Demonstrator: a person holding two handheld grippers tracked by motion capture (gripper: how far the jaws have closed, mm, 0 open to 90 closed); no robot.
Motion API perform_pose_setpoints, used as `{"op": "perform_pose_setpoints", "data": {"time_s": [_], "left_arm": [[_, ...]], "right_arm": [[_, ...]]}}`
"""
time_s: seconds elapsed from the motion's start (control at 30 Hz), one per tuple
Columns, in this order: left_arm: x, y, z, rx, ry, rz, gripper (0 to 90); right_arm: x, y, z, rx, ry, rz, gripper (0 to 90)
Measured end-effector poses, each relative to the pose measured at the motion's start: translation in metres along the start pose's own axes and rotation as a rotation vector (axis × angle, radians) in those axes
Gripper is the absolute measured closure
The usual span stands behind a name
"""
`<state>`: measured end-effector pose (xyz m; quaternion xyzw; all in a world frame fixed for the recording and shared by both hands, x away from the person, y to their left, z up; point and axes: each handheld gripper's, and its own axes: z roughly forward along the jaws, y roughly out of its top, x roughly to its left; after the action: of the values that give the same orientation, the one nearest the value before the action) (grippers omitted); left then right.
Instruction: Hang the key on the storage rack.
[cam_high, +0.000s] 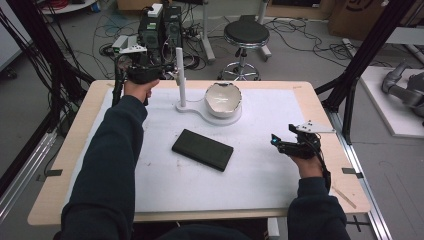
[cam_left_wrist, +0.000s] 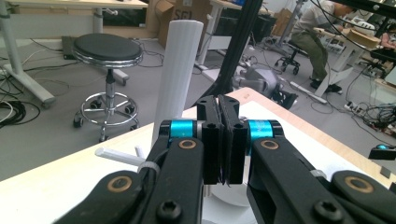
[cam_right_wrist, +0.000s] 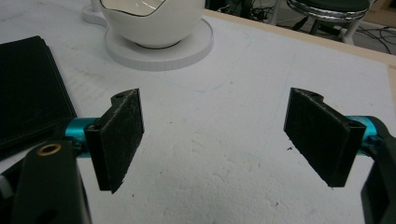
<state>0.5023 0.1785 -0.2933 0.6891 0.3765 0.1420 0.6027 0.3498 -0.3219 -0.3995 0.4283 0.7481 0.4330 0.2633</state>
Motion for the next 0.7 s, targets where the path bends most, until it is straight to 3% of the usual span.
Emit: {"op": "perform_pose_setpoints", "data": {"time_s": [0.17, 0.27, 0.3, 0.37, 0.4, 0.43, 0.47, 0.6, 0.7], "left_arm": [[0.002, -0.002, 0.001, 0.013, 0.015, -0.003, 87.8], [0.002, -0.004, 0.003, 0.032, 0.056, -0.004, 87.1], [0.002, -0.004, 0.003, 0.032, 0.056, -0.004, 82.9], [0.005, -0.010, 0.000, 0.037, 0.149, -0.005, 65.1], [0.005, -0.010, 0.000, 0.037, 0.149, -0.005, 63.0], [0.005, -0.015, -0.005, 0.041, 0.195, 0.023, 62.8], [0.006, -0.019, -0.009, 0.034, 0.206, 0.027, 60.4], [0.005, -0.031, -0.021, 0.014, 0.211, 0.042, 43.0], [0.002, -0.054, -0.040, -0.008, 0.200, 0.047, 28.4]], "right_arm": [[0.001, 0.000, 0.000, -0.001, 0.001, -0.001, 20.2], [0.001, 0.000, 0.000, 0.002, 0.001, 0.000, 20.2], [0.001, 0.000, 0.000, 0.002, 0.001, 0.001, 20.2], [0.002, 0.000, 0.000, 0.000, 0.003, -0.003, 20.2], [0.002, 0.001, 0.000, 0.000, 0.003, 0.000, 20.2], [0.002, 0.001, 0.000, 0.001, 0.002, -0.003, 20.2], [0.002, 0.001, 0.000, 0.001, 0.002, -0.005, 20.2], [0.003, 0.001, 0.002, 0.003, 0.004, -0.004, 20.2], [0.004, 0.002, 0.003, 0.007, 0.006, -0.011, 20.2]]}}
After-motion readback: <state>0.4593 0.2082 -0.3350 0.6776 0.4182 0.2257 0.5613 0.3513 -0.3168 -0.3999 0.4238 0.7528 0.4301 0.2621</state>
